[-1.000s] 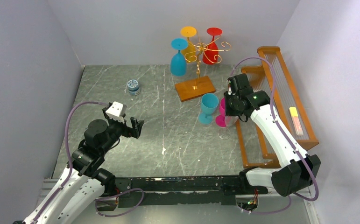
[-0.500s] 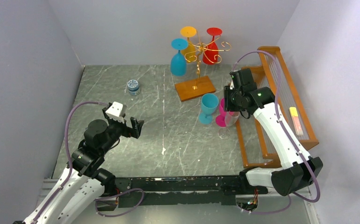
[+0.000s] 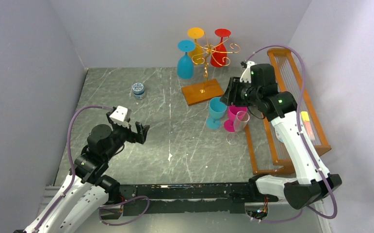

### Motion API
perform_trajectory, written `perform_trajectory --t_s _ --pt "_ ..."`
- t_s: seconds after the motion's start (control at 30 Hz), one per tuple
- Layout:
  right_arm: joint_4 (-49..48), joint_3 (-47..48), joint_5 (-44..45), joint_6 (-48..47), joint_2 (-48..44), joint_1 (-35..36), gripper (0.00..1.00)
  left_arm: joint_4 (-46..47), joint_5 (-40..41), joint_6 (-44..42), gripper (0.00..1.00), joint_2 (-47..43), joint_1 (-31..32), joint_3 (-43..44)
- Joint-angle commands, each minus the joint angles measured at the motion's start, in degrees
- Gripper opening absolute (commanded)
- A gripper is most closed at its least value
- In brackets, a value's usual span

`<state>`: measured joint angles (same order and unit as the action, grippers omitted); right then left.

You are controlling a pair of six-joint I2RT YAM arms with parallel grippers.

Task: Take the wine glass off the wine glass rack
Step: Place the wine glass at the center of the board, then pick up the wine glass from the wine rack.

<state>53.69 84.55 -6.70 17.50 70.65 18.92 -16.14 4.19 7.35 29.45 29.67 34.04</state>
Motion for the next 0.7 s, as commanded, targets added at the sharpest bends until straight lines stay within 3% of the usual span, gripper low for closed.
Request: perform_trajectory --t_s 0.0,0.13,0.27,0.43,0.67 --pt "-13.6 1.1 -14.9 7.0 -3.1 -0.4 0.51 0.2 -0.3 -0.1 0.97 -0.3 -0.3 1.2" --pt "-24.2 0.9 -23.6 13.1 -2.8 -0.3 0.52 0.2 -0.2 0.0 0.97 -0.1 -0.3 1.2" --pt "-26.7 5.5 -25.5 15.3 1.3 0.3 0.53 -0.1 0.0 0.2 0.97 0.1 -0.3 1.4" --pt "-23.9 14.5 -20.9 13.4 8.4 4.2 0.53 -0.2 0.4 0.4 0.97 0.3 -0.3 1.5" --pt "-20.0 28.9 -4.0 11.8 20.2 11.4 0.54 -0.4 0.5 0.4 0.97 0.9 -0.4 1.6"
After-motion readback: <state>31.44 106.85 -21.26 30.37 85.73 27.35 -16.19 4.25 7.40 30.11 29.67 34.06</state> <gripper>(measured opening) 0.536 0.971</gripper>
